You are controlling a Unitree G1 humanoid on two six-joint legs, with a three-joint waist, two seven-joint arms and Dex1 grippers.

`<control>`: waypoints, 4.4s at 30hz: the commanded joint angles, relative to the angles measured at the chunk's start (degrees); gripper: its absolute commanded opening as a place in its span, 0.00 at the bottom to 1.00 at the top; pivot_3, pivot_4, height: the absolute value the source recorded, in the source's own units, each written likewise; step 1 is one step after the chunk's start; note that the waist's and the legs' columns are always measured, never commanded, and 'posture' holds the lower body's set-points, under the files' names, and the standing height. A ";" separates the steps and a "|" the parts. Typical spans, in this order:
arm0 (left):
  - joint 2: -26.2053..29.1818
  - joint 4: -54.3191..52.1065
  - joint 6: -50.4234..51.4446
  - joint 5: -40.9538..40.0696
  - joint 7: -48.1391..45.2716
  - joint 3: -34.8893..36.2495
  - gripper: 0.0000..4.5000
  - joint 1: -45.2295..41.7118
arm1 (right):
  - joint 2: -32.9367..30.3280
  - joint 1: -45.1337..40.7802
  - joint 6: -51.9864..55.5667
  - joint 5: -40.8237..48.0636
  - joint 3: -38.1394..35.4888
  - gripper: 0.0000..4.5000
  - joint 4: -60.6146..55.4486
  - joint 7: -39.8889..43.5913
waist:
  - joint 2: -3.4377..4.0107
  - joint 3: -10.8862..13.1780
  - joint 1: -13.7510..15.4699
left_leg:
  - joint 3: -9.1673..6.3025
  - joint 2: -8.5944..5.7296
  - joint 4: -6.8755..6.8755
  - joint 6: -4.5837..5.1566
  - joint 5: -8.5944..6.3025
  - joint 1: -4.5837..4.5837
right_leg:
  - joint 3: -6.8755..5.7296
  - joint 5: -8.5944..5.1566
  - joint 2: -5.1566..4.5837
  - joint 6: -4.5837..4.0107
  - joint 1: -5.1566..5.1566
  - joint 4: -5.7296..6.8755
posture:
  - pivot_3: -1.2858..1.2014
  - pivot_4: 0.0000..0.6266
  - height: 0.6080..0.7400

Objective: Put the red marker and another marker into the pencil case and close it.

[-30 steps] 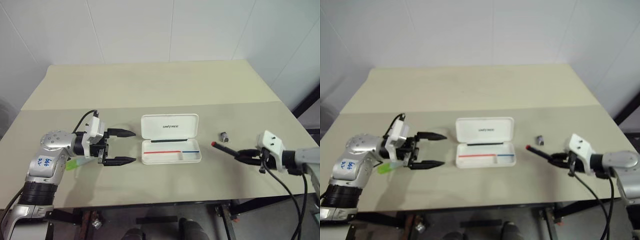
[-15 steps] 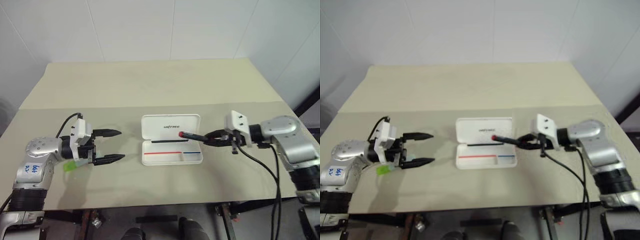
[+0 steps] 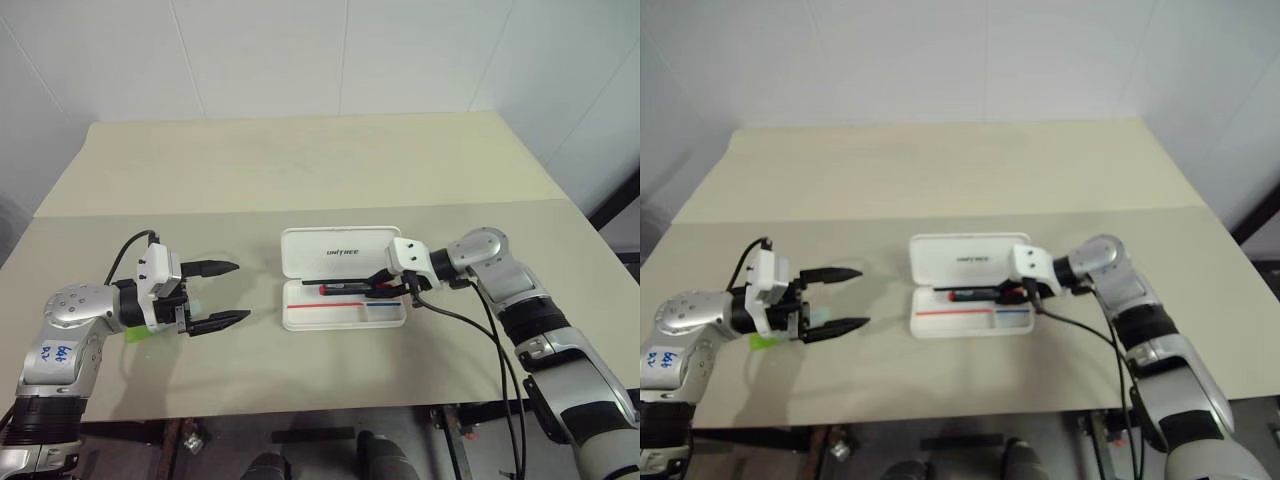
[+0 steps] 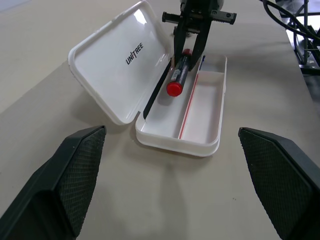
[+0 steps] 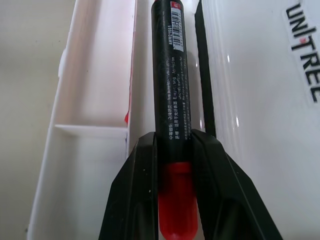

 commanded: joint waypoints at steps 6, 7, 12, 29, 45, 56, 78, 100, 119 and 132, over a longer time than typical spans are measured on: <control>0.46 -2.70 0.30 -1.76 1.53 1.77 1.00 0.50 | 1.53 -3.19 -1.00 0.61 -1.94 0.52 1.24 1.08 | 0.00 0.00 -0.24 | 0.06 0.00 0.01 -0.02 0.01 0.05 | 0.06 0.00 0.01 0.00 -0.01 0.08 | 0.52 0.24 1.00; 0.45 -2.75 0.31 -1.80 1.60 1.74 1.00 0.49 | 1.47 -3.25 -0.27 1.12 -2.29 0.58 0.52 1.43 | 0.00 0.00 -0.32 | 0.11 0.00 0.01 -0.02 0.01 0.09 | 0.11 0.00 0.01 0.00 -0.01 0.11 | 0.52 0.24 1.00; 0.17 -2.36 0.06 -1.67 1.64 1.24 1.00 -0.06 | 0.07 -2.10 5.89 6.01 -4.27 0.98 -7.57 3.84 | 0.00 0.00 -0.20 | 0.12 0.03 0.01 0.12 -0.06 0.11 | 0.13 -0.01 0.03 -0.02 -0.07 0.22 | 0.52 0.24 1.00; 1.50 6.16 -8.60 1.41 1.96 7.63 1.00 6.24 | -14.46 23.51 23.48 23.17 -27.03 1.00 -35.13 -4.23 | 0.00 0.00 -0.03 | 0.29 0.00 0.01 0.34 -0.19 0.09 | 0.20 -0.01 -0.02 -0.02 -0.07 0.10 | 0.52 0.24 1.00; 9.89 46.69 -25.95 12.03 -10.19 2.77 1.00 -7.24 | -15.99 32.43 24.25 24.16 -30.82 1.00 -41.50 -12.82 | -0.02 -0.01 0.30 | 0.40 0.01 0.28 0.36 -0.17 0.28 | 0.29 0.10 0.03 -0.02 0.07 0.17 | 0.52 0.24 1.00; 7.72 58.62 -32.04 16.52 -13.72 -2.62 1.00 -13.76 | -18.31 36.16 27.92 26.32 -33.57 1.00 -47.84 -16.04 | -0.03 -0.02 0.23 | 0.43 0.03 0.23 0.43 -0.22 0.16 | 0.29 0.11 0.04 0.02 0.01 0.24 | 0.52 0.24 1.00; 5.67 55.05 -32.67 13.72 -11.90 -0.73 0.24 -11.36 | -18.27 35.32 26.74 25.63 -31.55 1.00 -46.68 -17.08 | -0.06 -0.05 0.18 | 0.41 0.13 0.22 0.48 -0.15 1.15 | 0.30 0.07 0.11 -0.08 0.92 0.23 | 0.52 0.24 1.00; 4.79 0.18 -1.87 7.09 -1.27 -2.32 0.24 0.34 | -14.11 33.14 20.53 23.50 -25.81 1.00 -39.61 -15.66 | -0.10 -0.03 0.28 | 0.43 0.17 0.00 0.45 -0.27 0.81 | 0.31 0.06 0.10 -0.02 0.68 -0.14 | 0.52 0.24 1.00; -7.33 -4.69 12.20 9.86 7.71 -19.40 0.24 -13.94 | -15.09 41.54 21.70 24.59 -30.51 1.00 -44.87 -18.00 | -0.13 -0.01 0.24 | 0.43 0.11 0.07 0.44 -0.26 0.83 | 0.33 0.06 0.13 -0.01 0.71 -0.14 | 0.52 0.24 1.00; -14.57 2.39 12.76 15.32 8.18 -27.29 0.24 -20.04 | -14.78 46.31 23.62 25.63 -32.97 1.00 -50.29 -21.14 | -0.15 0.00 0.36 | 0.42 0.08 0.17 0.44 -0.26 0.85 | 0.37 0.07 0.13 0.02 0.77 -0.13 | 0.52 0.24 1.00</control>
